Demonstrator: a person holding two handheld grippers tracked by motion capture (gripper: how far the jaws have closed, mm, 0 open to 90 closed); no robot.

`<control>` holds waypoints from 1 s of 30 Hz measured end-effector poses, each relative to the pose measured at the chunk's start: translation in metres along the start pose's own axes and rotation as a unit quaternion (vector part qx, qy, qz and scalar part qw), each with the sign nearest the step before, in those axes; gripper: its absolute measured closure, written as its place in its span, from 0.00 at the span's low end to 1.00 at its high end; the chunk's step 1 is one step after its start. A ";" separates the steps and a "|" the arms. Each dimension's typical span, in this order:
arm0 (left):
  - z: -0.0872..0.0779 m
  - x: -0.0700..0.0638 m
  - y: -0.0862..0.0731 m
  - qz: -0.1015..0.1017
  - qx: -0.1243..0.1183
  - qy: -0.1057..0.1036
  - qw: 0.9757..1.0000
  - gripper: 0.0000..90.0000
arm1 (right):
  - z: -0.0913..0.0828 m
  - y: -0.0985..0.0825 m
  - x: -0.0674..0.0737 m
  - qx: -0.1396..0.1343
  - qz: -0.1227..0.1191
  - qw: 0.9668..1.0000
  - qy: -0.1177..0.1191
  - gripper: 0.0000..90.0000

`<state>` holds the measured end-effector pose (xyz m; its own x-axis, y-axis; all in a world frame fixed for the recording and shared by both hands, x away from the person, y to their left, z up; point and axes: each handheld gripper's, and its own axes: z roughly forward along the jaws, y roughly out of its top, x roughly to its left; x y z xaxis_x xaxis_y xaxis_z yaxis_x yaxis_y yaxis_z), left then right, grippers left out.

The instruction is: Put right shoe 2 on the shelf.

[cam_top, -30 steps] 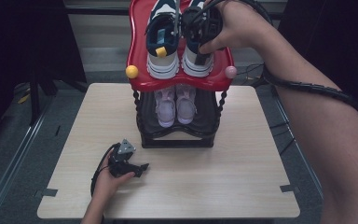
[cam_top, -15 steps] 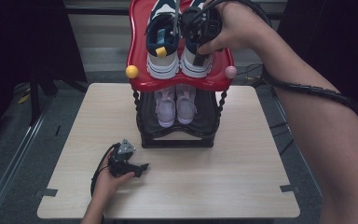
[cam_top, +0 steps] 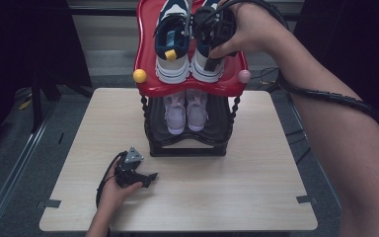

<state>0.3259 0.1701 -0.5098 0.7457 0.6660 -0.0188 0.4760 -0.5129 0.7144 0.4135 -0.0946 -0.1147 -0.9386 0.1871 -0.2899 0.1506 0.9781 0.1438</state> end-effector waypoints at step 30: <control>0.000 0.000 0.000 0.000 0.000 0.000 1.000 0.10 | -0.030 -0.013 -0.005 -0.012 0.070 0.997 0.022 0.19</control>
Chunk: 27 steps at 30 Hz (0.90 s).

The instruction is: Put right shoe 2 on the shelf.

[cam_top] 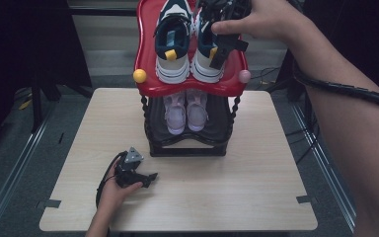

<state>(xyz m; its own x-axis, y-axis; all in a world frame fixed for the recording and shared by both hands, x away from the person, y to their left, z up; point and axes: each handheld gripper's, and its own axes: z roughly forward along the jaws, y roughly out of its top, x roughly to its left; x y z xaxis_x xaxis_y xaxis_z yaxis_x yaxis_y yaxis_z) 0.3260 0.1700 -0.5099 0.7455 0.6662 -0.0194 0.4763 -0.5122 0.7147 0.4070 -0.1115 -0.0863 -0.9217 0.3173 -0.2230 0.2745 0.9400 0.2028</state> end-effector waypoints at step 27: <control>0.000 0.000 0.000 0.000 0.000 0.000 1.000 0.10 | -0.006 -0.033 0.004 0.070 0.024 0.996 0.056 0.22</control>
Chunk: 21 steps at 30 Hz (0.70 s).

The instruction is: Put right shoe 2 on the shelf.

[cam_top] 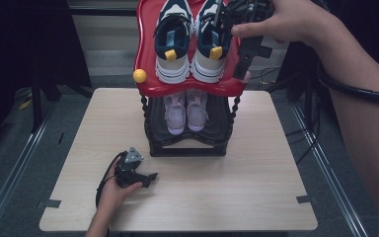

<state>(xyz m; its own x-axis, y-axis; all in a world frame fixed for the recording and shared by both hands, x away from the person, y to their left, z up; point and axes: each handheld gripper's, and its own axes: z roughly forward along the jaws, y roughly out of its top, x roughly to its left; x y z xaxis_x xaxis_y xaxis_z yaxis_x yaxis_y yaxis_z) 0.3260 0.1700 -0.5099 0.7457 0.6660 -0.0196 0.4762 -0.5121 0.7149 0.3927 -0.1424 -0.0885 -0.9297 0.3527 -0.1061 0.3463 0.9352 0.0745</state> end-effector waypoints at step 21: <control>0.000 0.000 0.000 0.000 0.000 0.000 1.000 0.10 | 0.023 -0.039 0.019 0.019 -0.008 1.000 0.023 0.22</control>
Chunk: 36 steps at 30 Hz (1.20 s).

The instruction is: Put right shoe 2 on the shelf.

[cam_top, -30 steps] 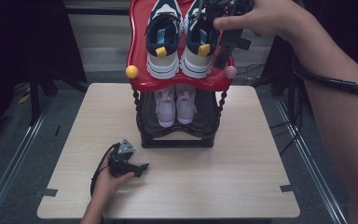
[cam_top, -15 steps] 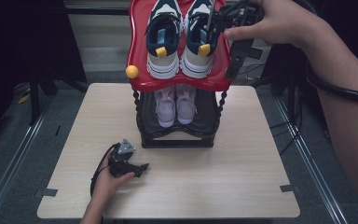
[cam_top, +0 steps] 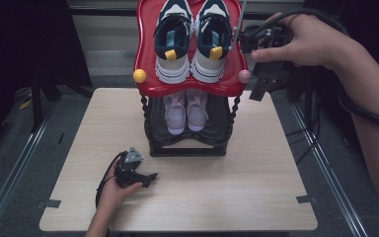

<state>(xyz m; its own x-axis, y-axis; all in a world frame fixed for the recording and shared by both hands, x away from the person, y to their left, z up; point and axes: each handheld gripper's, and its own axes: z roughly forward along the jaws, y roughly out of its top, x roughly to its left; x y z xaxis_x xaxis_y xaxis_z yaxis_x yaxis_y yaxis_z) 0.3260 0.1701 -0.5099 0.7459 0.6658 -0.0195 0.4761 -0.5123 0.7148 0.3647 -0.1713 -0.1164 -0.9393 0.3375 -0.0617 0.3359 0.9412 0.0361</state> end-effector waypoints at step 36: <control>0.000 0.000 0.000 0.000 0.000 0.000 1.000 0.10 | 0.064 -0.044 0.020 0.027 -0.004 1.000 0.016 0.22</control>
<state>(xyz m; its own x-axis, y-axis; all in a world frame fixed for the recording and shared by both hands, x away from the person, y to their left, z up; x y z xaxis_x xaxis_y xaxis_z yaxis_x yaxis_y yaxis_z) 0.3260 0.1701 -0.5098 0.7465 0.6651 -0.0191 0.4757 -0.5133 0.7143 0.3357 -0.2055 -0.1829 -0.9431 0.3311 -0.0289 0.3317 0.9432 -0.0176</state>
